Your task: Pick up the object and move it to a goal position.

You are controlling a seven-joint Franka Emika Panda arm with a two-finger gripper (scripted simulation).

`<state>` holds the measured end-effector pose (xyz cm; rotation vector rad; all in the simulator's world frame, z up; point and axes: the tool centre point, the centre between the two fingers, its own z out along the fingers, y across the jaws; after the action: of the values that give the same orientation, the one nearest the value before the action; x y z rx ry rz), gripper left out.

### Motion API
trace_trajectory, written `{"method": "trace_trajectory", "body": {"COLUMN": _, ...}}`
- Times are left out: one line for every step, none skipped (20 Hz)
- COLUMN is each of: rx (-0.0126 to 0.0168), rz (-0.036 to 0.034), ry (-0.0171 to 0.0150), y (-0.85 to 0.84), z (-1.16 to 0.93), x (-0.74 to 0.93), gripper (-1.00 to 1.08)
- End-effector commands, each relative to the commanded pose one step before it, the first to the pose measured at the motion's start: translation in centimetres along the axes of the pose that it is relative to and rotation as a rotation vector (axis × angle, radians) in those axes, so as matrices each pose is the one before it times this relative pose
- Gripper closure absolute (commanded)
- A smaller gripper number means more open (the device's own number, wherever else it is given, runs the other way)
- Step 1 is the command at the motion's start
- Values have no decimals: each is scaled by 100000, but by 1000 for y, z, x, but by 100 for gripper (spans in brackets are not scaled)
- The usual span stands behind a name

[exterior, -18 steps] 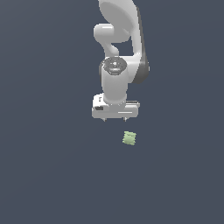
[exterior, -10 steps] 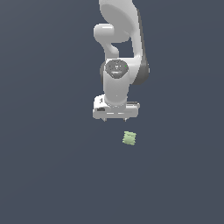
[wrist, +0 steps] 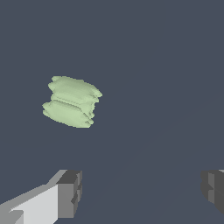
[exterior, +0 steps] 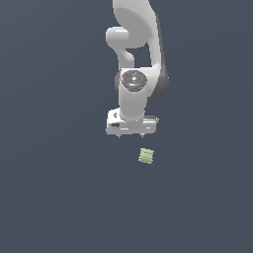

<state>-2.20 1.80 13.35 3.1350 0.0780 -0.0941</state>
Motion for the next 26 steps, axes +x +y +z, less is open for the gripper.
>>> {"method": "trace_trajectory", "body": {"rx": -10, "rz": 1107, "ry": 181, "y": -297, "z": 159, "x": 240, "gripper": -92}}
{"method": "trace_trajectory", "body": {"rx": 6, "rz": 708, "ry": 137, "y": -162, "z": 81, "x": 147, "gripper": -92}}
{"method": "trace_trajectory", "body": {"rx": 14, "rz": 812, "ry": 163, "y": -184, "z": 89, "x": 165, "gripper": -92}}
{"method": "trace_trajectory", "body": {"rx": 19, "rz": 910, "ry": 185, "y": -205, "z": 99, "x": 181, "gripper": -92}}
{"method": "trace_trajectory", "body": {"rx": 19, "rz": 995, "ry": 198, "y": -232, "z": 113, "x": 195, "gripper": -92}}
{"method": "trace_trajectory", "body": {"rx": 19, "rz": 1093, "ry": 214, "y": -257, "z": 128, "x": 209, "gripper": -92}}
{"method": "trace_trajectory", "body": {"rx": 22, "rz": 1184, "ry": 230, "y": -286, "z": 143, "x": 221, "gripper": -92}}
{"method": "trace_trajectory", "body": {"rx": 29, "rz": 1286, "ry": 251, "y": -314, "z": 155, "x": 233, "gripper": -92}}
{"method": "trace_trajectory", "body": {"rx": 36, "rz": 1383, "ry": 271, "y": -345, "z": 169, "x": 243, "gripper": -92}}
{"method": "trace_trajectory", "body": {"rx": 43, "rz": 1483, "ry": 290, "y": -375, "z": 185, "x": 251, "gripper": -92}}
{"method": "trace_trajectory", "body": {"rx": 50, "rz": 1582, "ry": 308, "y": -406, "z": 200, "x": 257, "gripper": -92}}
{"method": "trace_trajectory", "body": {"rx": 59, "rz": 1680, "ry": 327, "y": -440, "z": 217, "x": 260, "gripper": -92}}
{"method": "trace_trajectory", "body": {"rx": 67, "rz": 1743, "ry": 339, "y": -465, "z": 229, "x": 255, "gripper": -92}}
{"method": "trace_trajectory", "body": {"rx": 70, "rz": 1659, "ry": 322, "y": -449, "z": 222, "x": 229, "gripper": -92}}
{"method": "trace_trajectory", "body": {"rx": 71, "rz": 1558, "ry": 301, "y": -427, "z": 211, "x": 202, "gripper": -92}}
{"method": "trace_trajectory", "body": {"rx": 71, "rz": 1456, "ry": 281, "y": -404, "z": 201, "x": 178, "gripper": -92}}
{"method": "trace_trajectory", "body": {"rx": 70, "rz": 1353, "ry": 260, "y": -381, "z": 189, "x": 155, "gripper": -92}}
{"method": "trace_trajectory", "body": {"rx": 69, "rz": 1252, "ry": 240, "y": -355, "z": 177, "x": 135, "gripper": -92}}
{"method": "trace_trajectory", "body": {"rx": 66, "rz": 1151, "ry": 220, "y": -329, "z": 165, "x": 116, "gripper": -92}}
{"method": "trace_trajectory", "body": {"rx": 63, "rz": 1051, "ry": 201, "y": -302, "z": 152, "x": 100, "gripper": -92}}
{"method": "trace_trajectory", "body": {"rx": 59, "rz": 948, "ry": 181, "y": -276, "z": 139, "x": 85, "gripper": -92}}
{"method": "trace_trajectory", "body": {"rx": 54, "rz": 848, "ry": 161, "y": -248, "z": 125, "x": 72, "gripper": -92}}
{"method": "trace_trajectory", "body": {"rx": 49, "rz": 748, "ry": 142, "y": -219, "z": 111, "x": 60, "gripper": -92}}
{"method": "trace_trajectory", "body": {"rx": 44, "rz": 649, "ry": 123, "y": -190, "z": 96, "x": 49, "gripper": -92}}
{"method": "trace_trajectory", "body": {"rx": 38, "rz": 550, "ry": 104, "y": -161, "z": 82, "x": 40, "gripper": -92}}
{"method": "trace_trajectory", "body": {"rx": 31, "rz": 444, "ry": 84, "y": -135, "z": 68, "x": 30, "gripper": -92}}
